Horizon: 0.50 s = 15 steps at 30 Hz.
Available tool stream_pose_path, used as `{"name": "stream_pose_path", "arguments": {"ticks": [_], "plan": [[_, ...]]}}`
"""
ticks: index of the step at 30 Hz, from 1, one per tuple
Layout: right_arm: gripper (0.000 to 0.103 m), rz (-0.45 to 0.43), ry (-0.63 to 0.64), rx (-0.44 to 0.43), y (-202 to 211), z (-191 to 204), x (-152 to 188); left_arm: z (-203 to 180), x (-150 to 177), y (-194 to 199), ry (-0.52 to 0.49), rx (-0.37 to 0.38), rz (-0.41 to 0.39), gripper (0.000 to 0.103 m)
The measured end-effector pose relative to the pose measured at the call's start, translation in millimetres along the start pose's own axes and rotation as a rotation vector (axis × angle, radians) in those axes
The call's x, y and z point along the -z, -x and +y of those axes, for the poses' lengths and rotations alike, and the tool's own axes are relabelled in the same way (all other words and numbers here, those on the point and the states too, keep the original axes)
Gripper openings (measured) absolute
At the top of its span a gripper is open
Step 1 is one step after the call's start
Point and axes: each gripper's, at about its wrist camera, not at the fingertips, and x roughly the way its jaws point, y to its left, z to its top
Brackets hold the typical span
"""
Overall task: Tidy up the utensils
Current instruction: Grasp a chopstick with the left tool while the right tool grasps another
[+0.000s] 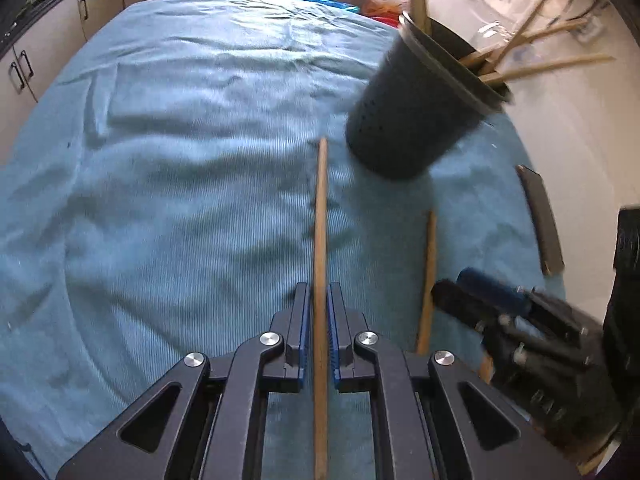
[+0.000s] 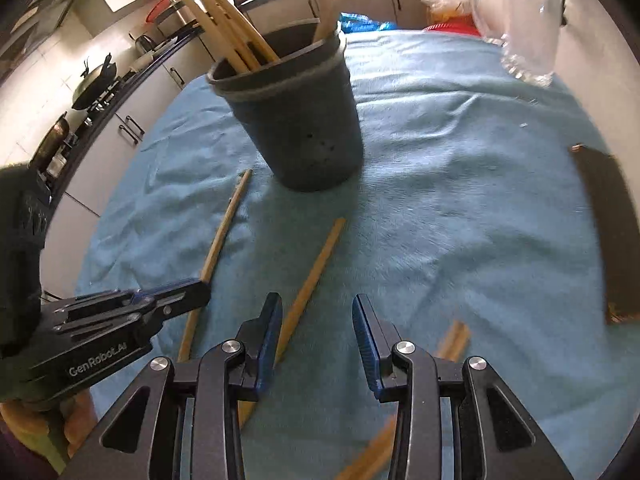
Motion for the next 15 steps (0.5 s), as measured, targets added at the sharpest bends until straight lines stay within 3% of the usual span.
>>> {"name": "stream_pose_path", "arguments": {"ticks": [7, 15], "plan": [[0.04, -0.021, -0.013, -0.017, -16, 3, -11, -11, -31, -14, -0.032, -0.053, 0.017, 0.009], [0.037, -0.044, -0.001, 0.127, -25, 22, -14, -9, -36, -16, -0.08, -0.006, -0.004, 0.006]]}}
